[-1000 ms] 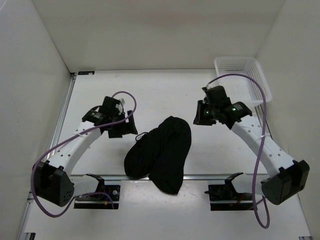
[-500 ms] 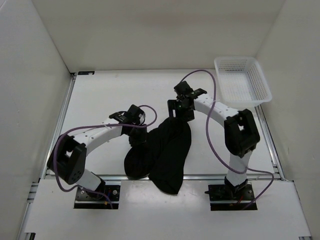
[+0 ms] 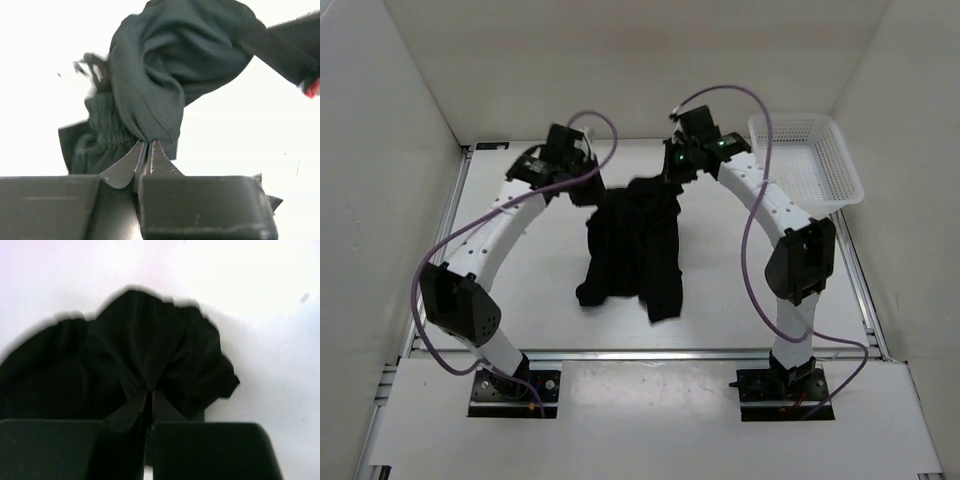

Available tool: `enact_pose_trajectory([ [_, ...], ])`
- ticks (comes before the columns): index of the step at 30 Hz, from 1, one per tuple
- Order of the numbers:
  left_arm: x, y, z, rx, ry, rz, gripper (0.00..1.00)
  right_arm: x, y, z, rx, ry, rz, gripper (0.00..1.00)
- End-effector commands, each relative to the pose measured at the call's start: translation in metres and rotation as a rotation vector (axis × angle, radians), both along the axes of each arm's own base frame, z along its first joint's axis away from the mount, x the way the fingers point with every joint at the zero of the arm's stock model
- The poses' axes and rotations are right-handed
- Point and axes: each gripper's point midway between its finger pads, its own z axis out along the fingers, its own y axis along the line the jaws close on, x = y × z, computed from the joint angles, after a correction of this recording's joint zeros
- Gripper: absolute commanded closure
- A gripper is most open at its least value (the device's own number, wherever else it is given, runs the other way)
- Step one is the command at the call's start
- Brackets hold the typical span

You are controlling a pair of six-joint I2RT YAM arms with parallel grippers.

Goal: Fold and stack the shorts
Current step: Flatten the shorts out

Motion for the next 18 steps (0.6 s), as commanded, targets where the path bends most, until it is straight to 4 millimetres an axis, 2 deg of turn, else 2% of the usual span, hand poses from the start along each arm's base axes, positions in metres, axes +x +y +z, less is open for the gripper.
enact_pose_trajectory([
  [1,0.021,0.024,0.097,-0.023,-0.219,0.057,0.9,-0.006,-0.012,0.129,0.123,-0.269,0.014,1.0],
  [2,0.02,0.024,0.116,-0.042,-0.263,0.058,0.9,-0.015,-0.017,0.152,0.146,-0.313,0.013,1.0],
  [3,0.018,0.025,0.129,-0.057,-0.295,0.059,0.9,-0.017,-0.022,0.165,0.145,-0.354,0.003,1.0],
  [4,0.013,0.022,0.142,-0.071,-0.323,0.048,0.9,-0.021,-0.029,0.17,0.133,-0.372,-0.006,1.0],
  [5,0.005,0.021,0.156,-0.091,-0.363,0.039,0.9,-0.034,-0.036,0.188,0.143,-0.416,-0.018,1.0],
  [6,-0.003,0.018,0.163,-0.095,-0.384,0.02,0.9,-0.033,-0.047,0.17,0.09,-0.411,-0.057,1.0],
  [7,-0.012,0.009,0.156,-0.09,-0.378,-0.017,0.9,-0.039,-0.052,0.164,0.064,-0.419,-0.066,1.0],
  [8,-0.022,0.001,0.155,-0.115,-0.373,-0.06,0.84,-0.055,-0.064,0.172,0.063,-0.453,-0.088,1.0],
  [9,-0.037,-0.005,0.158,-0.135,-0.386,-0.109,0.78,-0.062,-0.076,0.126,-0.011,-0.384,-0.11,1.0],
  [10,-0.054,-0.021,0.151,-0.16,-0.364,-0.181,0.66,-0.067,-0.086,0.113,-0.038,-0.382,-0.136,0.98],
  [11,-0.071,-0.032,0.128,-0.171,-0.3,-0.246,0.47,-0.077,-0.11,0.109,-0.092,-0.407,-0.208,0.69],
  [12,-0.08,-0.04,0.111,-0.164,-0.257,-0.28,0.09,-0.087,-0.128,0.064,-0.181,-0.337,-0.246,0.41],
  [13,-0.094,-0.051,0.096,-0.153,-0.219,-0.327,0.0,-0.099,-0.147,0.056,-0.217,-0.326,-0.304,0.21],
  [14,-0.101,-0.051,0.067,-0.115,-0.156,-0.336,0.0,-0.106,-0.165,0.043,-0.267,-0.304,-0.362,0.01],
  [15,-0.1,-0.045,0.056,-0.081,-0.149,-0.31,0.0,-0.113,-0.191,0.022,-0.339,-0.268,-0.456,0.01],
  [17,-0.097,-0.033,0.032,-0.027,-0.099,-0.261,0.0,-0.124,-0.216,0.019,-0.345,-0.252,-0.534,0.01],
  [18,-0.091,-0.024,0.035,-0.015,-0.119,-0.224,0.0,-0.128,-0.222,0.018,-0.348,-0.249,-0.547,0.01],
])
